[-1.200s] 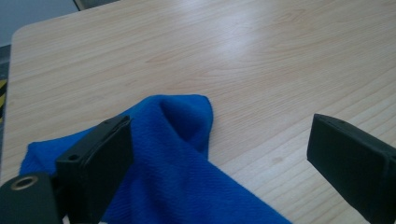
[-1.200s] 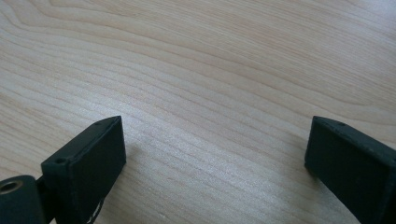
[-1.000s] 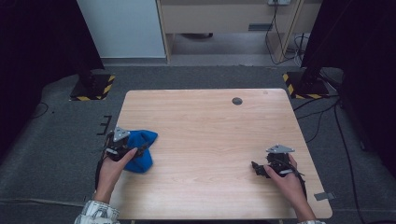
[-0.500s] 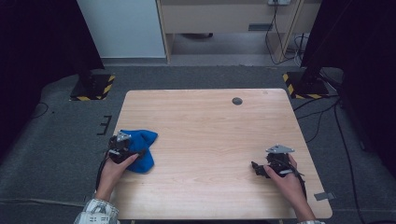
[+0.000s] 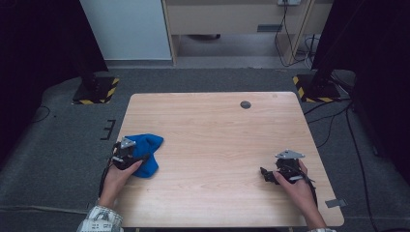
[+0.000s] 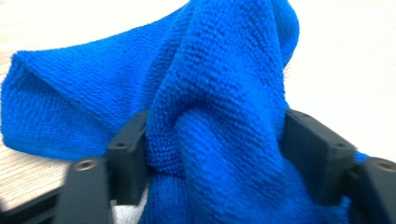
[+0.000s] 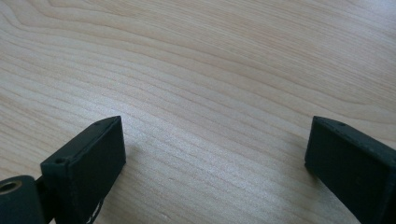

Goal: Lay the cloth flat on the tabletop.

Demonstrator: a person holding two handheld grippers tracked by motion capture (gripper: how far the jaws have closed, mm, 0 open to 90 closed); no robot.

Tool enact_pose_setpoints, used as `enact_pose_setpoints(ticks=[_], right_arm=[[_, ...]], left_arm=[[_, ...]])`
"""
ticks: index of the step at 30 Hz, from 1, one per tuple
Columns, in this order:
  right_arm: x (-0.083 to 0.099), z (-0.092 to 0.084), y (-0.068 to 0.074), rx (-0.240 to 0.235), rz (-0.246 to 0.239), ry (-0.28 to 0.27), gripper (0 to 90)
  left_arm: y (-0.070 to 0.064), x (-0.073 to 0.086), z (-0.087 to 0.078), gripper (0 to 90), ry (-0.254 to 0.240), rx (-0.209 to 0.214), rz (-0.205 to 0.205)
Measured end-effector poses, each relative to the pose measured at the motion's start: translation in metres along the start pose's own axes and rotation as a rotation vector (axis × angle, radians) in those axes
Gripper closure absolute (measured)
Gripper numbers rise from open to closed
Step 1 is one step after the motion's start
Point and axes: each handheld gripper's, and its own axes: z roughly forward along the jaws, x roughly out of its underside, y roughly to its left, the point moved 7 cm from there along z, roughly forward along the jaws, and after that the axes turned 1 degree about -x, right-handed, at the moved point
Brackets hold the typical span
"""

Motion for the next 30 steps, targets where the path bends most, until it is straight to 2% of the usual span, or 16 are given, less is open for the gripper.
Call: enact_pose_setpoints(ticks=[1,2,7,11,16,22,30], right_arm=[[0.000,0.000,0.000,0.000,0.000,0.000,5.2],[0.000,0.000,0.000,0.000,0.001,-0.001,5.2],[0.000,0.000,0.001,-0.007,-0.003,0.000,4.6],[0.000,0.000,0.000,-0.009,-0.006,0.000,4.5],[0.000,0.000,0.000,-0.009,-0.006,0.000,4.5],[0.000,0.000,0.000,-0.009,-0.007,0.000,4.5],[0.000,0.000,0.001,-0.009,-0.006,0.000,4.5]], left_arm=[[0.000,0.000,-0.001,34.2,0.002,0.000,0.002],[0.000,0.000,-0.001,40.5,0.001,0.001,0.001],[0.003,0.000,-0.003,53.7,-0.014,-0.015,-0.016],[0.003,0.000,-0.004,60.6,-0.012,-0.013,-0.020],[0.002,0.000,-0.005,63.6,-0.011,-0.005,-0.024],[0.000,-0.005,-0.010,67.8,-0.028,-0.019,-0.017],[-0.019,-0.023,-0.018,68.3,-0.085,0.008,0.012]])
